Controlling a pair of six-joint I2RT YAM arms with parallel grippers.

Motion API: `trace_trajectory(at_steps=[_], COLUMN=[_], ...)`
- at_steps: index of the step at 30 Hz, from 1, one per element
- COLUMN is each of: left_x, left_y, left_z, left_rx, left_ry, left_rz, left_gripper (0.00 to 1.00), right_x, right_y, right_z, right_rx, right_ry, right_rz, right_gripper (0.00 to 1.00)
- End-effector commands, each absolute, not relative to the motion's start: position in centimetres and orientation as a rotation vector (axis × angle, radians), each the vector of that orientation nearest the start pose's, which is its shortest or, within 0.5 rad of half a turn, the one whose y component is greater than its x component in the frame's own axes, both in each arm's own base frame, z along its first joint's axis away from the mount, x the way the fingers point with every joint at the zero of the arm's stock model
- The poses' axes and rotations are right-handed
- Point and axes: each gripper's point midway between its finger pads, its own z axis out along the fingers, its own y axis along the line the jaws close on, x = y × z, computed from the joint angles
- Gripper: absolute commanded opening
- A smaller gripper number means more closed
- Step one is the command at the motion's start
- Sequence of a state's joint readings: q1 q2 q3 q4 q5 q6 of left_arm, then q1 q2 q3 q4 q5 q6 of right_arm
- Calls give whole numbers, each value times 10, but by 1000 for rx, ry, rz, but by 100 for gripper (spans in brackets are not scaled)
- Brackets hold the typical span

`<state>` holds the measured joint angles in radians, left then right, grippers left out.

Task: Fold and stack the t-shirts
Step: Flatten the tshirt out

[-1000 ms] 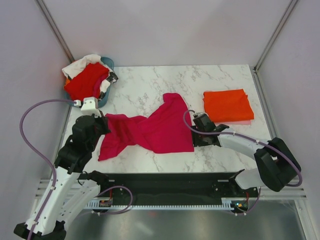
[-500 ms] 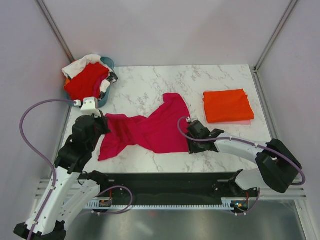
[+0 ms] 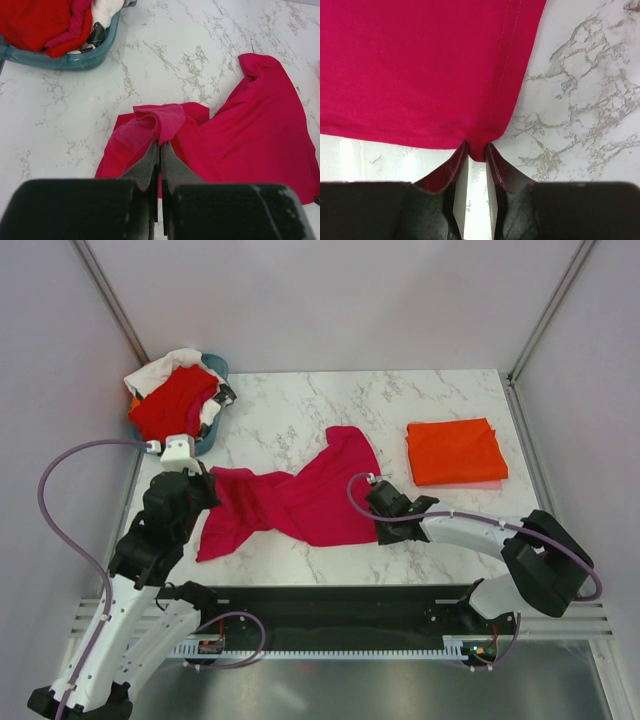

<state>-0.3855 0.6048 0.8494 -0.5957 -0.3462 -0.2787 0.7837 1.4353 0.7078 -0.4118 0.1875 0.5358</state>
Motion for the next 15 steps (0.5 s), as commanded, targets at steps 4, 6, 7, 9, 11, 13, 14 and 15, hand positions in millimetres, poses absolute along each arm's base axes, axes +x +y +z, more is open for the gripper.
trace_trajectory(at_steps=[4,6,7,9,11,13,14,15], left_x=[246,248,248,252,255,261,263,265], left_y=[-46,-47,-47,-51,-54,-60,-62,-64], left_z=[268,267,267,261,258,253,254,254], left_rx=[-165,-164,-164,-150,-138,-116,-108,-101], left_ry=[1860,1864,1866,1891,1912,1948,1952,1960], left_rz=[-144,-143,-142,-142,-144,-146,-148,-153], left_gripper=[2,2,2,2,2,2,2,2], right_x=[213,218,220,231,242,261,269,282], right_y=[190,192,193,196,199,204,205,213], right_z=[14,18,21,33,46,67,75,94], right_rx=[-280,-274,-272,-233,-193,-142,-126,-123], right_ry=[2656,2641,2629,2594,2565,2531,2517,2481], right_rz=[125,127,131,143,181,250,276,341], right_gripper=[8,0,0,0,0,0,0,0])
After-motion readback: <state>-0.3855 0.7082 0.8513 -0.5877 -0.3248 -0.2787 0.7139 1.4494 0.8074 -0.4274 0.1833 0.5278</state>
